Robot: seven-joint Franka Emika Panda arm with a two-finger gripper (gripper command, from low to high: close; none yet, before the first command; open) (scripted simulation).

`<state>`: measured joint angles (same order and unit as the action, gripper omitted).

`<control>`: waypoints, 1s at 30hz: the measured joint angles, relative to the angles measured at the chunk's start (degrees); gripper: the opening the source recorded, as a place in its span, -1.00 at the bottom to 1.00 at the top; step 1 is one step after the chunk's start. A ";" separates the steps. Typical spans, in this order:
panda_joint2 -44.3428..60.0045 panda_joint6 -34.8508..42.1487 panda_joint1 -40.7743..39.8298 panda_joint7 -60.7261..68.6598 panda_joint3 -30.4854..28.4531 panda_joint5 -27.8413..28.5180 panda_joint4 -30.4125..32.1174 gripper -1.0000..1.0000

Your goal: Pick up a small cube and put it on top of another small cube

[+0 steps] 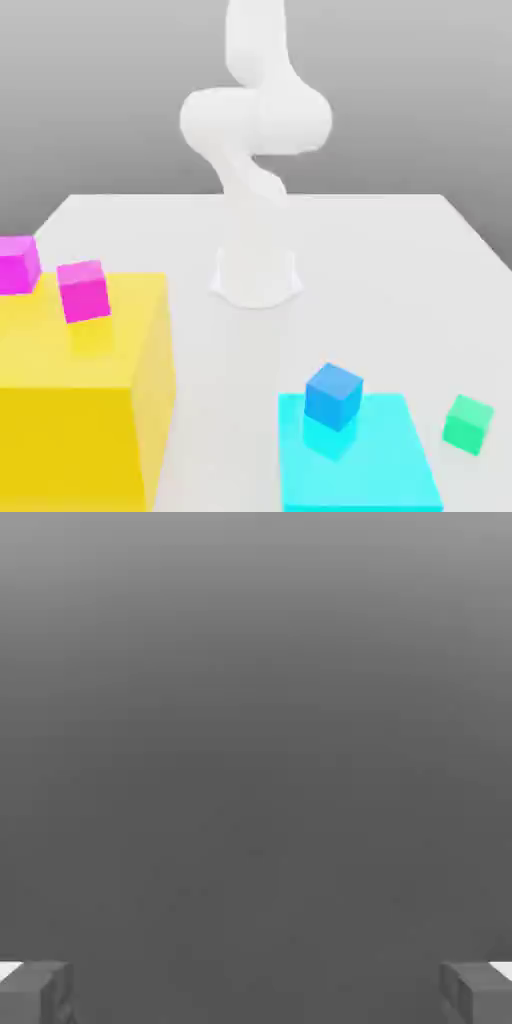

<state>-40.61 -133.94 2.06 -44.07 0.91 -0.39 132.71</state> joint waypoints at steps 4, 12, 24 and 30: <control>8.62 -3.57 3.29 2.82 1.78 -0.53 1.53 0.00; 25.18 -10.45 8.83 7.53 6.46 -0.57 4.48 0.00; 50.46 -20.62 18.38 9.62 11.80 6.32 8.85 0.00; 63.03 -28.55 23.18 6.67 8.43 12.06 7.88 0.00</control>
<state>22.42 -162.49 25.24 -37.40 9.34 11.67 140.59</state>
